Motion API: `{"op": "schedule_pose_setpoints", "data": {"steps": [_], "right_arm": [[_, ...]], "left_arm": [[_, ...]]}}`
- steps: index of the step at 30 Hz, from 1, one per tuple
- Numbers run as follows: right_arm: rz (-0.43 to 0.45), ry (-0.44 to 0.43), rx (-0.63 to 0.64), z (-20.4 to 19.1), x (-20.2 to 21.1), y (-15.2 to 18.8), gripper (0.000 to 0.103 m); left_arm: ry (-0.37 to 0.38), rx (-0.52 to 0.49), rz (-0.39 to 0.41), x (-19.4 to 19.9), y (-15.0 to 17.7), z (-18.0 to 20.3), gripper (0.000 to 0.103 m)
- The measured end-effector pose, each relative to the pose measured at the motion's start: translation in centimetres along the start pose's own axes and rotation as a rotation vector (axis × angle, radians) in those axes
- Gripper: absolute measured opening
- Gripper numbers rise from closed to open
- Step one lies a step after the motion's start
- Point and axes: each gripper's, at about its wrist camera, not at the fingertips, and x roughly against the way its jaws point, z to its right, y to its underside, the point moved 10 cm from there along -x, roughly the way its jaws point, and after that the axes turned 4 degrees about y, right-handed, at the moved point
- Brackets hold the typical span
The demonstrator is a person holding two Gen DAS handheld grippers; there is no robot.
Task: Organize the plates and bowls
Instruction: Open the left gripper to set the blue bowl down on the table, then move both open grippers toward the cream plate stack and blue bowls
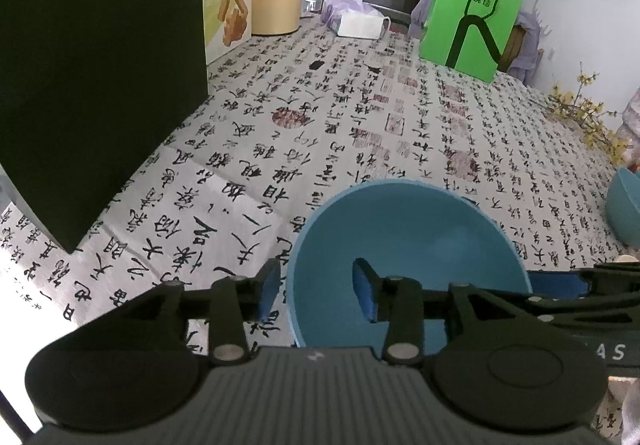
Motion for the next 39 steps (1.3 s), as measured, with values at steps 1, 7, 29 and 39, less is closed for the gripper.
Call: {"op": "schedule_pose_setpoints", "data": {"steps": [1,7,29,39], "right_arm": [[0.006,-0.004,0.001,0.0,0.2,-0.1,0.057],[0.050,-0.012,0.003,0.8,1.7,-0.4,0.067],[0.279,-0.014,0.003,6.7,8.2,2.0,0.103],[0.422,0.029,-0.024,10.4,10.8,5.0,0.103]], "left_arm": [[0.001,-0.001,0.005,0.2,-0.1,0.1,0.043],[0.000,-0.018,0.057,2.1,-0.8,0.8,0.055],[0.039,-0.065,0.280,8.2,0.1,4.5,0.103],[0.086,-0.046,0.376,9.2,2.0,7.5,0.103]]}}
